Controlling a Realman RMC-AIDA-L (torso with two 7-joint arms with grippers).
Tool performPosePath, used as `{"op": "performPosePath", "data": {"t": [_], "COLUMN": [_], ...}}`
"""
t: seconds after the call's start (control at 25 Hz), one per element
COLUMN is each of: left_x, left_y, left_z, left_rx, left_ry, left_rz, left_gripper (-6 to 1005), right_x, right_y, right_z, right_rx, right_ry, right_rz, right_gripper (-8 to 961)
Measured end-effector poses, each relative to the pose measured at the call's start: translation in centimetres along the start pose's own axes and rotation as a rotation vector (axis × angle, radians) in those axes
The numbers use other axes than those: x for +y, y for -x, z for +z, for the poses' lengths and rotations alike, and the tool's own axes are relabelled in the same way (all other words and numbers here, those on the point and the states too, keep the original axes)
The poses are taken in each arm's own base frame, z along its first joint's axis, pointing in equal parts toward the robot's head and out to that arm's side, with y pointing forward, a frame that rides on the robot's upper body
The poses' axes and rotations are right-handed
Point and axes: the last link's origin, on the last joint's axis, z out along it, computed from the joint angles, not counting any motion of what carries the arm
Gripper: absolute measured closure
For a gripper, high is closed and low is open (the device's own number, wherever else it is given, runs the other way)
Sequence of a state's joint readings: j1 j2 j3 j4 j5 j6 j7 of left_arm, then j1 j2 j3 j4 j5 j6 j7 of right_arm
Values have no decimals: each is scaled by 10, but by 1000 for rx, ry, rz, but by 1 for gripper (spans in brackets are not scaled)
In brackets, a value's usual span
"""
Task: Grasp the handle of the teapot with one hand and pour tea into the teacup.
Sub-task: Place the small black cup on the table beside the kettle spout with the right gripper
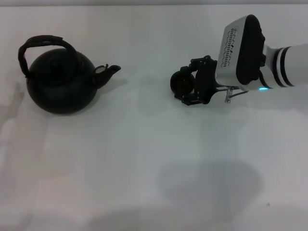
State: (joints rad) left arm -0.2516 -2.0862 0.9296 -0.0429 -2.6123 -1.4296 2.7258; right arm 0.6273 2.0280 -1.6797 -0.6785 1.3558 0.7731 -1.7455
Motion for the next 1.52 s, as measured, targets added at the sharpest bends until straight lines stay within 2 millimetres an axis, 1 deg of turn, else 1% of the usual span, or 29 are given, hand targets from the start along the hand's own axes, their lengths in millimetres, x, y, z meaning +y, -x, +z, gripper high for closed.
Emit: {"op": "performPosePath", "data": {"t": [0.52,0.88,1.24,1.52], "left_x": [1,1,-1,0], "left_y": [-1,-1,-2,-2], "left_z": [3,3,-1,-1], "left_rx": [4,4,10,11], "left_ry": [6,6,2,5], "left_rz": [0,0,2,2], "left_gripper": [137,137,136,136], "right_x": [1,-1,-6,-2], "right_y": [-1,0,8,12], "right_z": [0,-1,-9,-14], "right_rx": [0,-5,-55,-88], "right_ry": [6,-2,-2,23], "right_rz": [-10,-12,-4,2], "right_gripper": [210,127,127,128]}}
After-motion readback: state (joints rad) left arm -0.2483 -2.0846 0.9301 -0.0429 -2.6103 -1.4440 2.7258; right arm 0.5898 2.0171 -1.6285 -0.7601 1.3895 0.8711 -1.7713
